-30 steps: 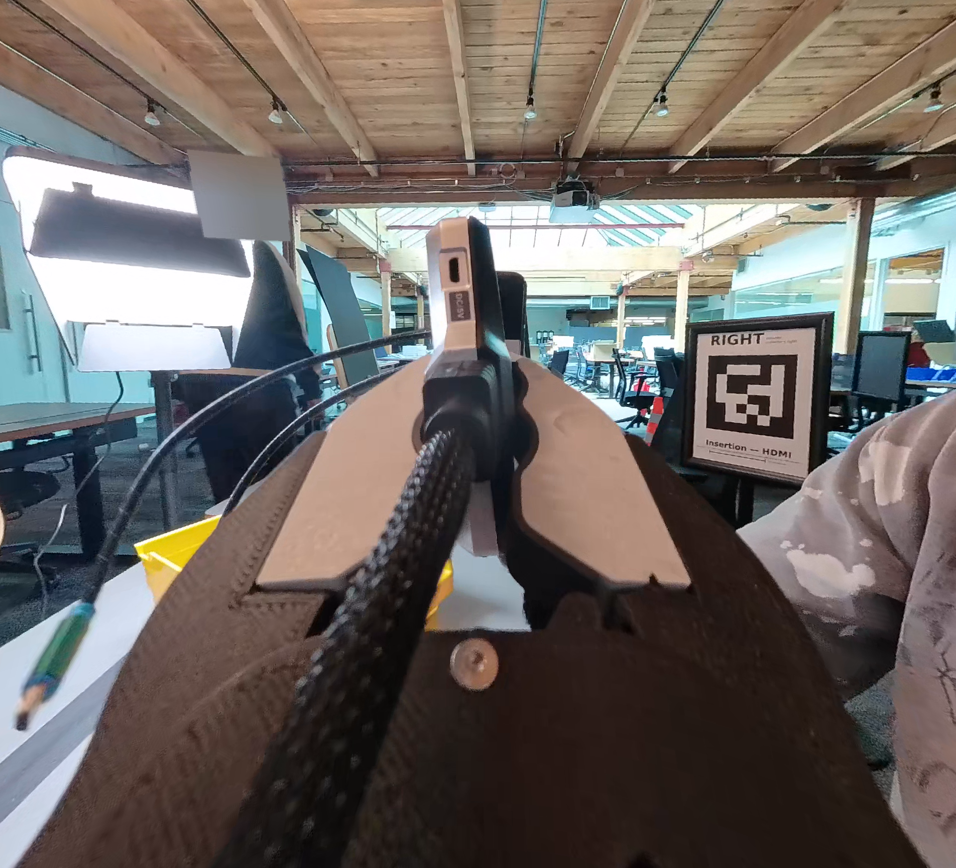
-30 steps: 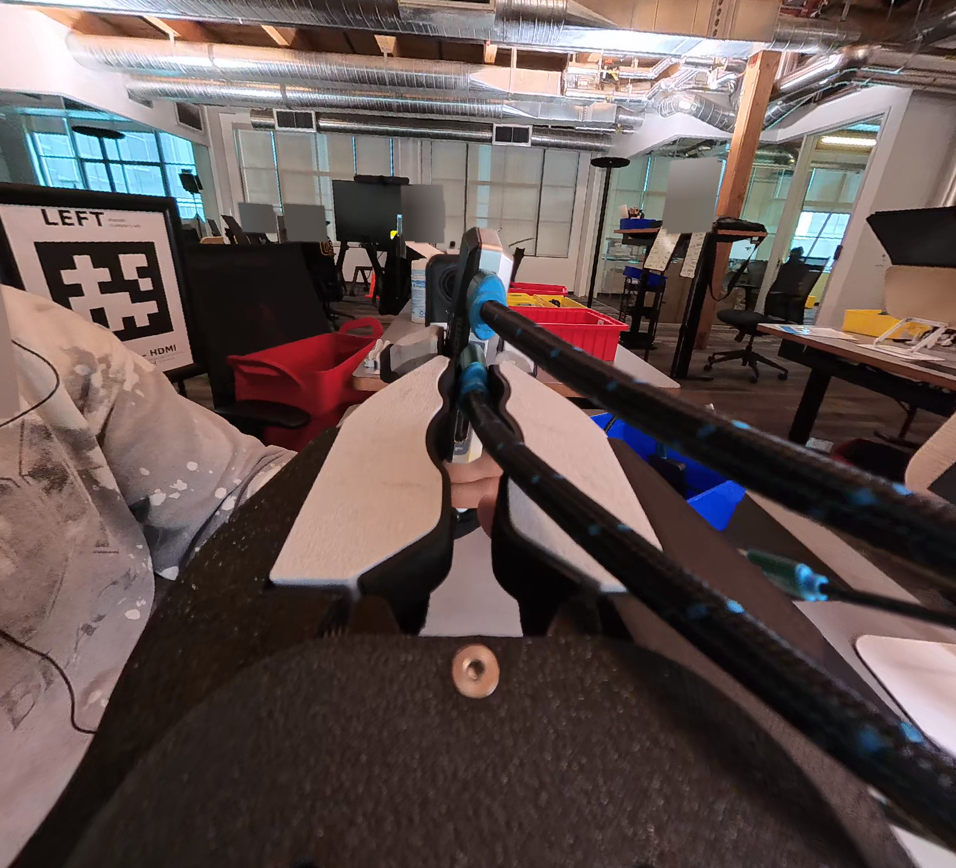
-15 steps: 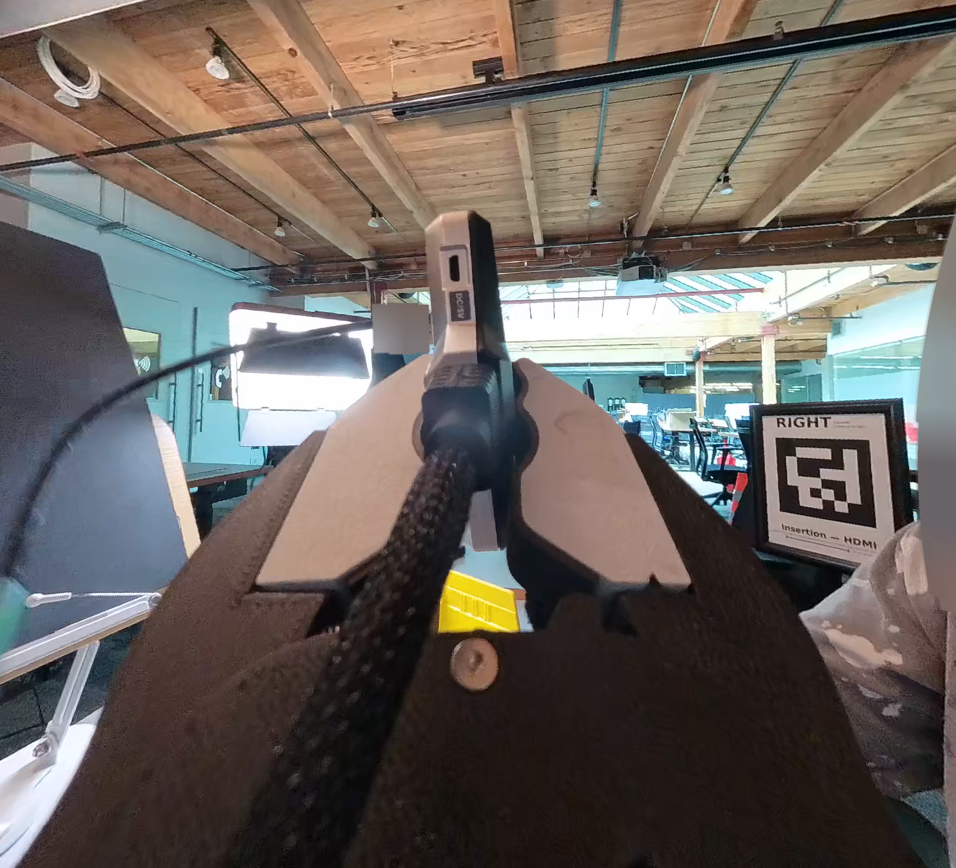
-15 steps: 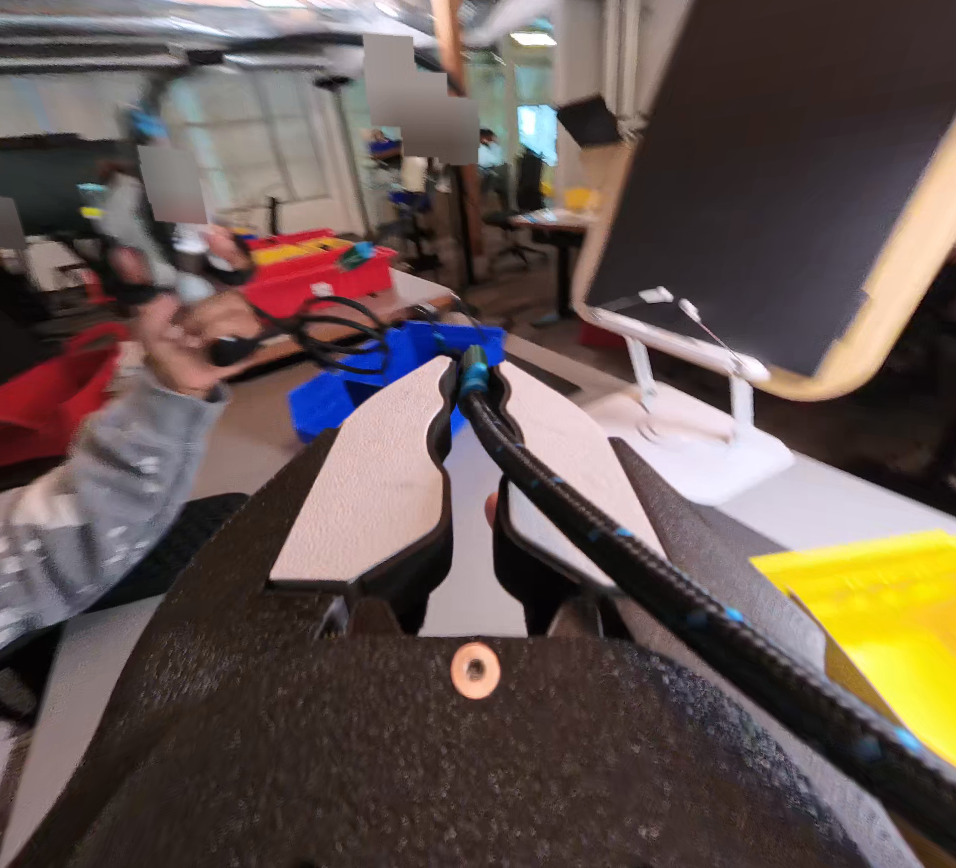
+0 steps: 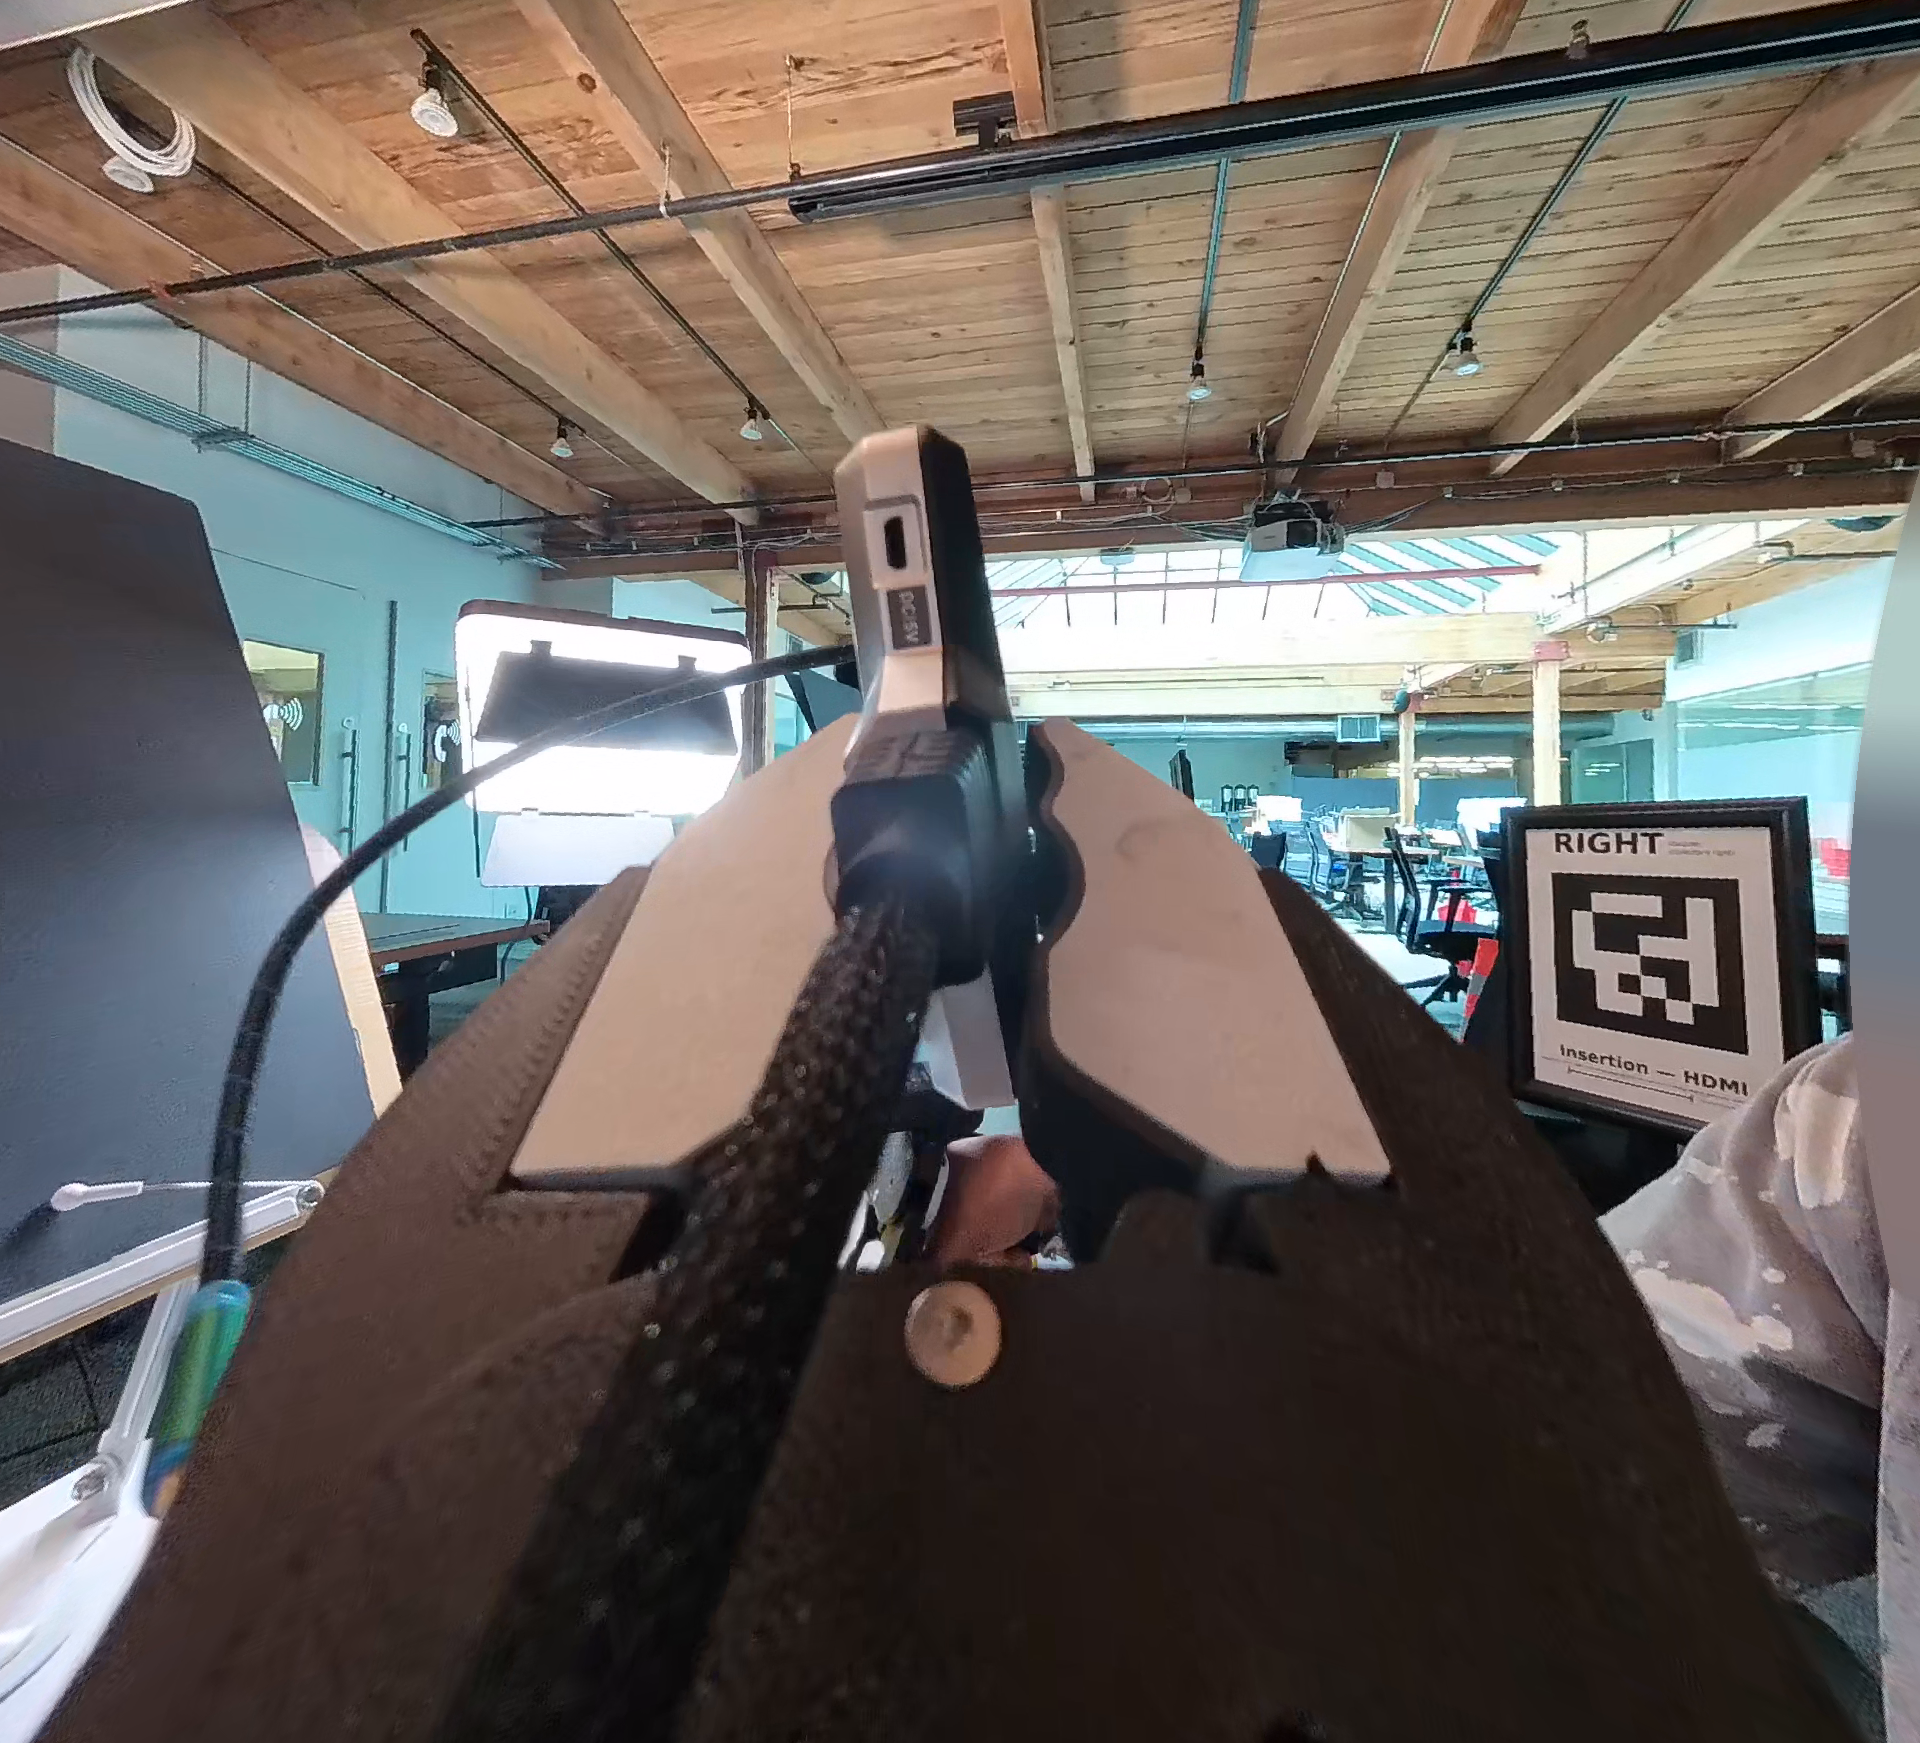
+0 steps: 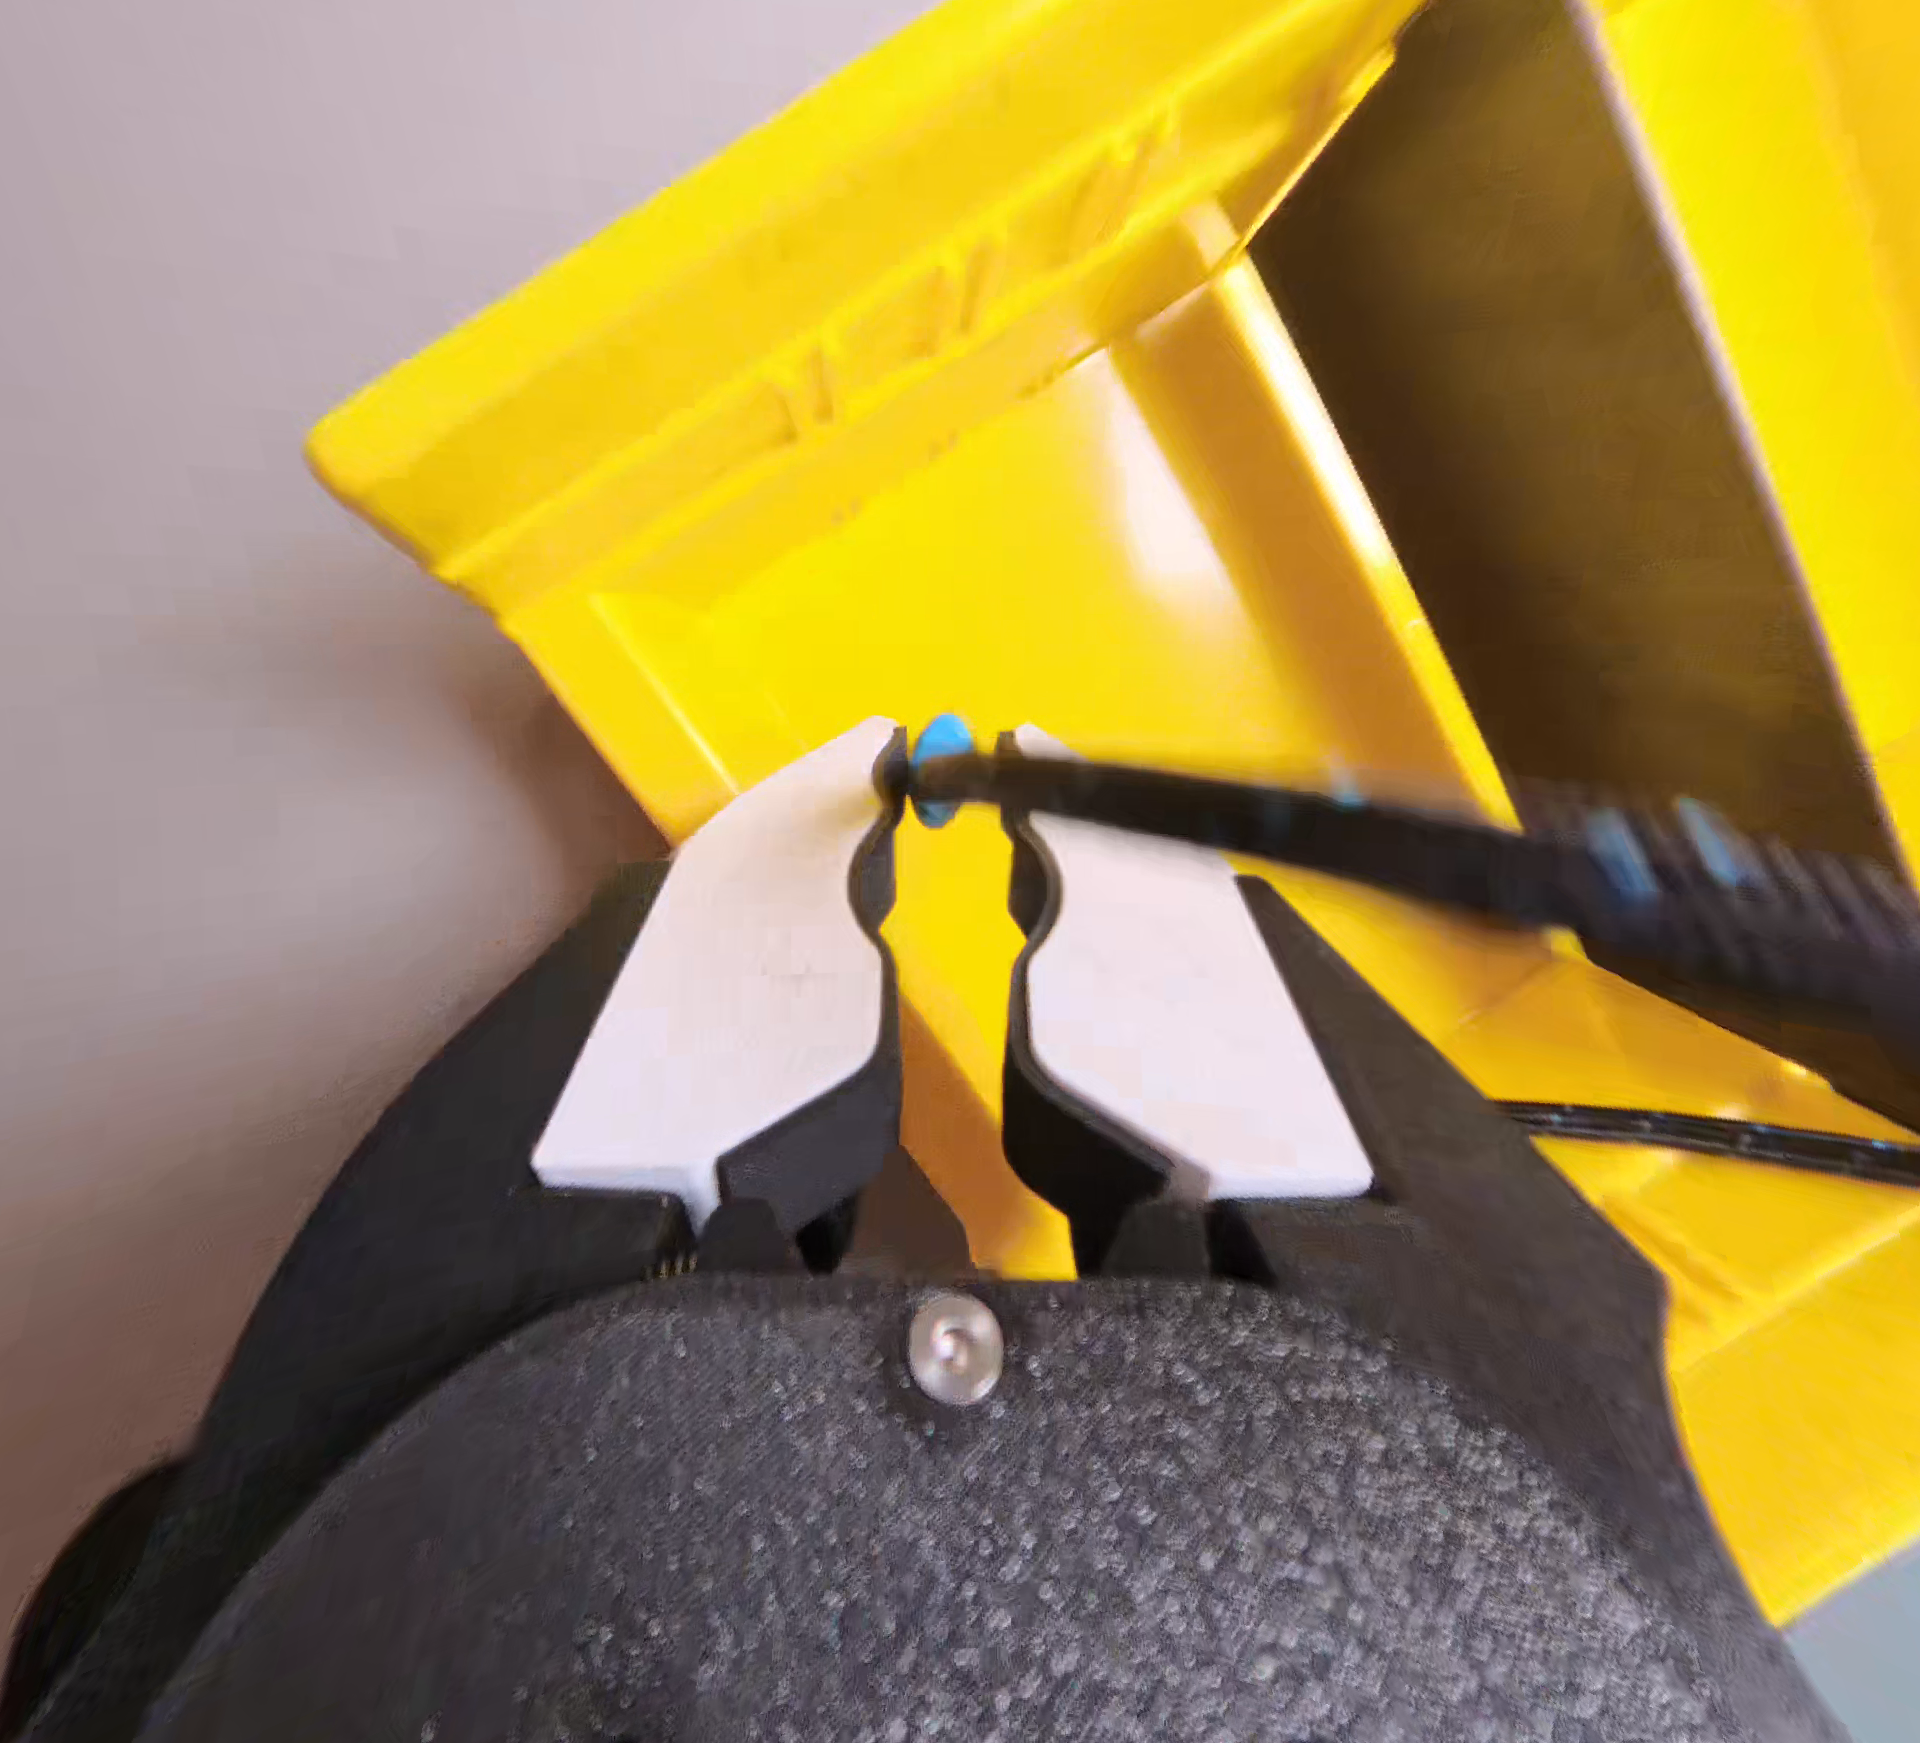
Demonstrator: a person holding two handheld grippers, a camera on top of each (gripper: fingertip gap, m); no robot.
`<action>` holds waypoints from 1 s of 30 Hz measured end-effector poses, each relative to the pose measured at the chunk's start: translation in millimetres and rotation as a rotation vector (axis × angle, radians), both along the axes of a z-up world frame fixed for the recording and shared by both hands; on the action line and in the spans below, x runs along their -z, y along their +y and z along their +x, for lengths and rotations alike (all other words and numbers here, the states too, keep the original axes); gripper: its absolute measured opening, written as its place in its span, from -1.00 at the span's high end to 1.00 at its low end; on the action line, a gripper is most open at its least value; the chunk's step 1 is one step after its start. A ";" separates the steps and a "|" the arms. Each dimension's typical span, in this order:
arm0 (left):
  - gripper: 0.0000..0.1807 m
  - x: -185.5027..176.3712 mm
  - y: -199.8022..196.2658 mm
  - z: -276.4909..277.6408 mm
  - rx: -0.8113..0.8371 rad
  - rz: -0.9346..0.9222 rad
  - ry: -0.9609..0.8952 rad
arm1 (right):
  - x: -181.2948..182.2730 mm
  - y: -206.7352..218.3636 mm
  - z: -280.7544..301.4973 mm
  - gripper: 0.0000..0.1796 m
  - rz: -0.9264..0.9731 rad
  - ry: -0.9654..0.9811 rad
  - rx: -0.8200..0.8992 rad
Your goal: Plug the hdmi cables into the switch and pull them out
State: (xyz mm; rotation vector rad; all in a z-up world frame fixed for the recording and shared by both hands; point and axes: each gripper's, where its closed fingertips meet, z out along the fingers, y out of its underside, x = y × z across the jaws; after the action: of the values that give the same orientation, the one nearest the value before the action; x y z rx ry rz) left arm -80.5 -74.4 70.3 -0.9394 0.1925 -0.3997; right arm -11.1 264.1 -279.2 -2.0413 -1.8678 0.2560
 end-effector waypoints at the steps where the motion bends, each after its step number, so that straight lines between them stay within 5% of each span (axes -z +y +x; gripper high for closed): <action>1: 0.71 -0.1 -0.2 0.0 0.000 -0.002 0.003 | -2.7 -1.5 3.1 0.78 0.012 -0.013 -0.018; 7: 0.71 4.2 4.6 -4.9 -0.001 -0.023 -0.008 | -81.8 -18.8 2.4 0.62 0.083 0.232 -0.131; 15: 0.71 17.0 25.8 14.3 0.078 -0.051 0.002 | -256.4 -187.8 -10.5 0.79 -0.324 1.167 -0.708; 24: 0.70 42.5 61.2 55.7 0.177 -0.114 0.047 | -307.4 -243.1 7.1 0.74 -0.716 1.470 -0.771; 30: 0.70 62.9 84.4 77.8 0.190 -0.162 0.073 | -307.6 -244.7 5.9 0.86 -0.705 1.500 -0.752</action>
State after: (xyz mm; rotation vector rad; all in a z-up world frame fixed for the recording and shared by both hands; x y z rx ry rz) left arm -2.7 10.0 7.4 -1.1004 0.3208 -0.5633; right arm -5.2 19.4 28.5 -0.5971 -1.3243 2.0986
